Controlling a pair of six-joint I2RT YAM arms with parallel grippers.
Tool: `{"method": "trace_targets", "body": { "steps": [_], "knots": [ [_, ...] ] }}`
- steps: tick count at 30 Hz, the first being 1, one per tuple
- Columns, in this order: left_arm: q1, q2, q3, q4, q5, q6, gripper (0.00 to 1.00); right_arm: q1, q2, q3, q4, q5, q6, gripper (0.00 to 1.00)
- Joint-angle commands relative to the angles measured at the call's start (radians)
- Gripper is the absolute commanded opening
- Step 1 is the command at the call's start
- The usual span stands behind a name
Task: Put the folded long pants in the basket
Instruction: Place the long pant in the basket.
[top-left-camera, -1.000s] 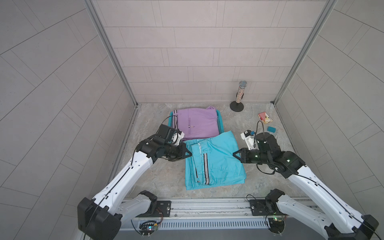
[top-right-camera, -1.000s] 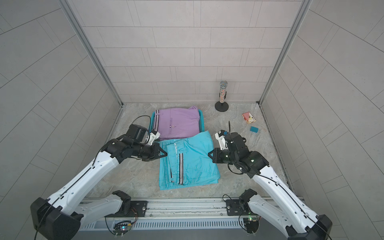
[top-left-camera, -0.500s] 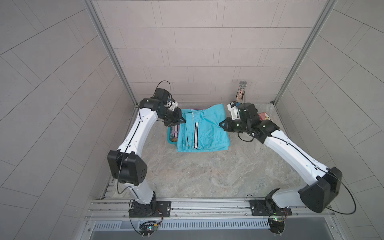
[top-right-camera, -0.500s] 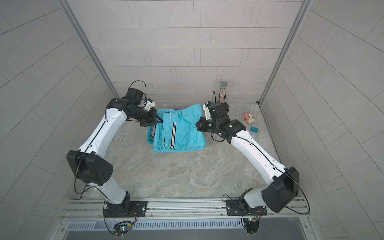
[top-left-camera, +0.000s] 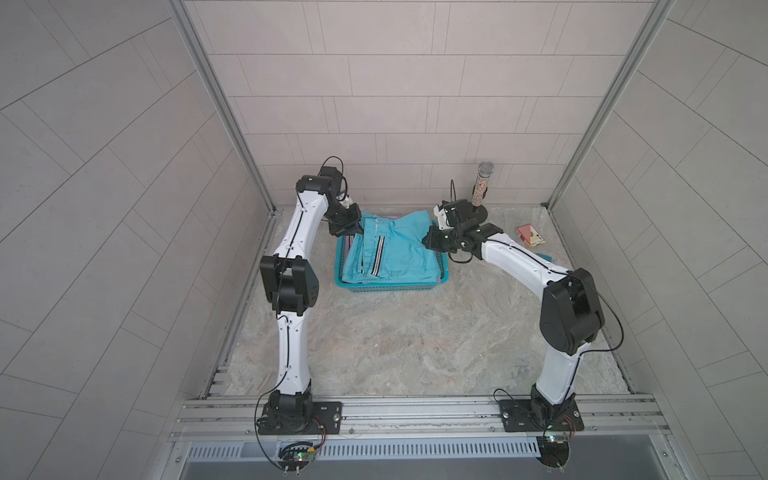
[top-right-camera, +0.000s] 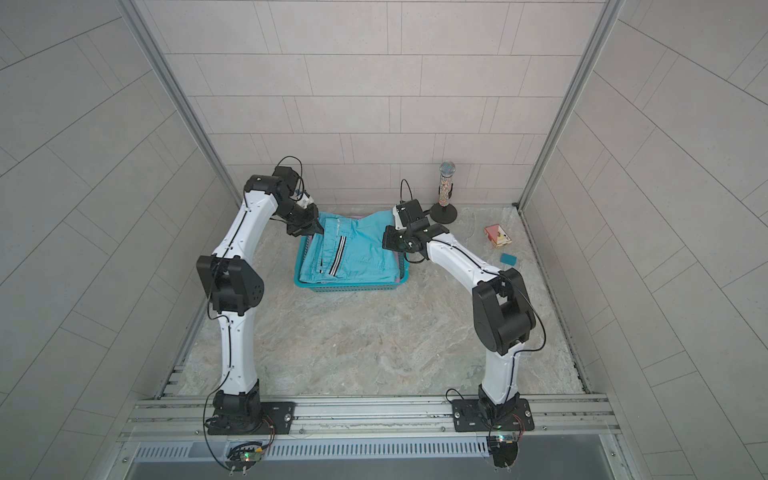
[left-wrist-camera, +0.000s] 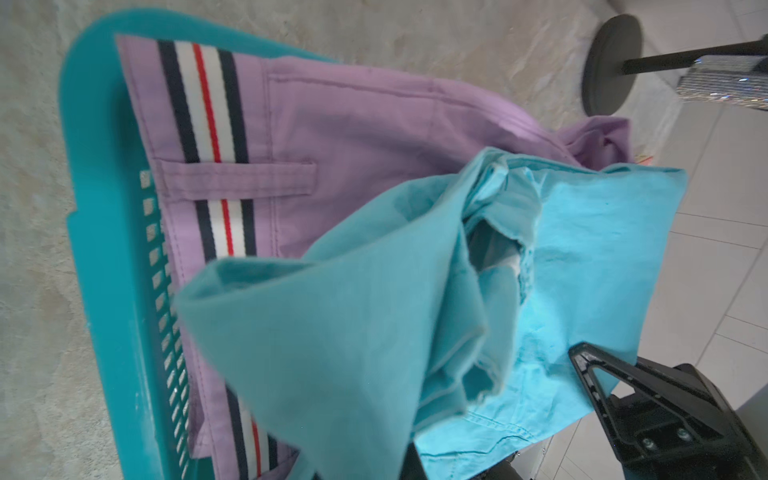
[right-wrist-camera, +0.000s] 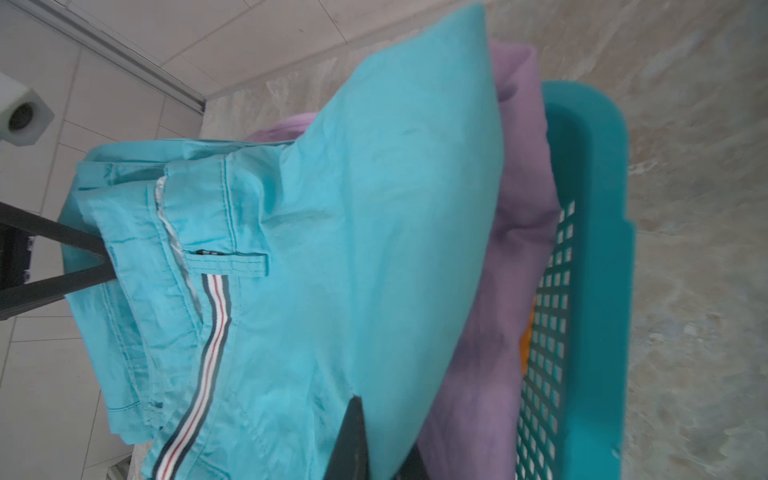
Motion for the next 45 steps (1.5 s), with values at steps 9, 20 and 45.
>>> {"method": "trace_targets", "body": {
  "steps": [9,20,45],
  "knots": [
    [-0.001,-0.096,-0.241,0.057,-0.011,-0.013,0.22,-0.044,0.040,0.004,0.037,-0.021,-0.039,0.00],
    [-0.003,-0.415,-0.356,0.081,-0.154,-0.043,0.40,-0.015,-0.175,0.050,-0.139,-0.012,-0.073,0.34],
    [-0.069,-0.582,-1.028,0.630,0.044,-0.228,0.00,0.066,-0.243,-0.246,-0.123,-0.002,-0.010,0.24]
  ]
}}
